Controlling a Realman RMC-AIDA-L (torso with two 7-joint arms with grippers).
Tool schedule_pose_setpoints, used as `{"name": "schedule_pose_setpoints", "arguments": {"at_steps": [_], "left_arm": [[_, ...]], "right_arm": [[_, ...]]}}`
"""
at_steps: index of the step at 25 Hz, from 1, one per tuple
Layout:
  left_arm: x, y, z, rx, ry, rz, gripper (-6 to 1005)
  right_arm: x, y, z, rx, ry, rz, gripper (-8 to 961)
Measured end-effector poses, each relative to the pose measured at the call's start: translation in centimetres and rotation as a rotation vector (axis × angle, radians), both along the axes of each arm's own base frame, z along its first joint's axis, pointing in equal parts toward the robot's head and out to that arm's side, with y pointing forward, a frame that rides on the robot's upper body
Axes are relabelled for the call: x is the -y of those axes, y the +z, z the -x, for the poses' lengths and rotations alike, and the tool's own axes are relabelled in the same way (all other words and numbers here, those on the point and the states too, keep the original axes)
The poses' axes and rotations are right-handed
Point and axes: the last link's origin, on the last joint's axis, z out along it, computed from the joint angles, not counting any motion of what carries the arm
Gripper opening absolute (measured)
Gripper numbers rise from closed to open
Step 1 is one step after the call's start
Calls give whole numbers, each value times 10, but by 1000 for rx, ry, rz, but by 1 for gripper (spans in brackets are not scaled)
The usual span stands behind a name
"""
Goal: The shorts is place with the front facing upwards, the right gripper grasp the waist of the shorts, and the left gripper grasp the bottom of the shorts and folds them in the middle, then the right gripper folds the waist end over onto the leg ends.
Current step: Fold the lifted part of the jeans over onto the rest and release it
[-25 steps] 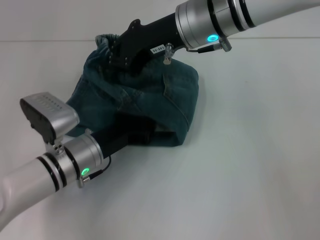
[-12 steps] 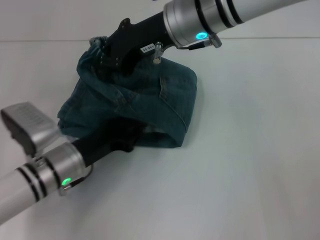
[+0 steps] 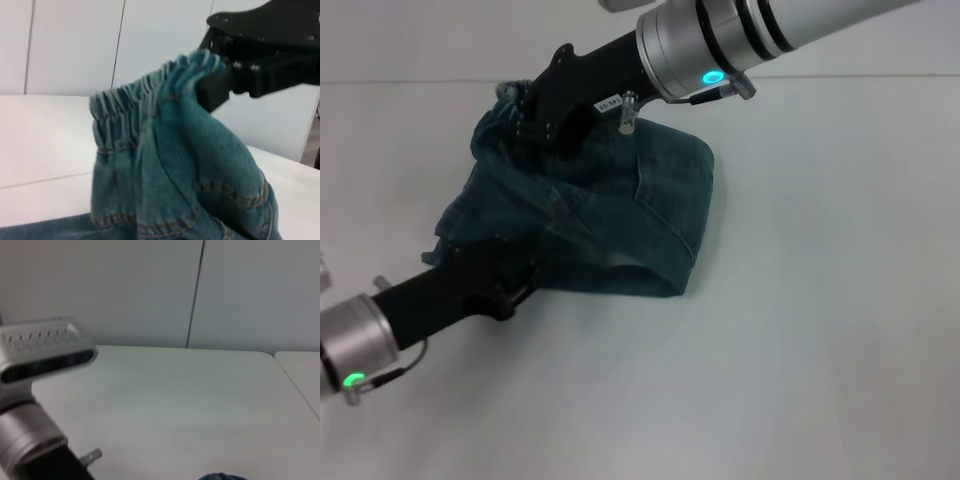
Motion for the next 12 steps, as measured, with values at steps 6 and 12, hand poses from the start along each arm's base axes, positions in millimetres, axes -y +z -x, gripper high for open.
{"name": "schedule_pose_setpoints", "arguments": {"at_steps": [6,12], "left_arm": [[9,24,10,-13,17,-19,354],[18,28,16,-11,27,-17,366]], "right_arm": [[1,-5,2,-21,21,-1,64],[2,-8,7,-42,45,0,65]]}}
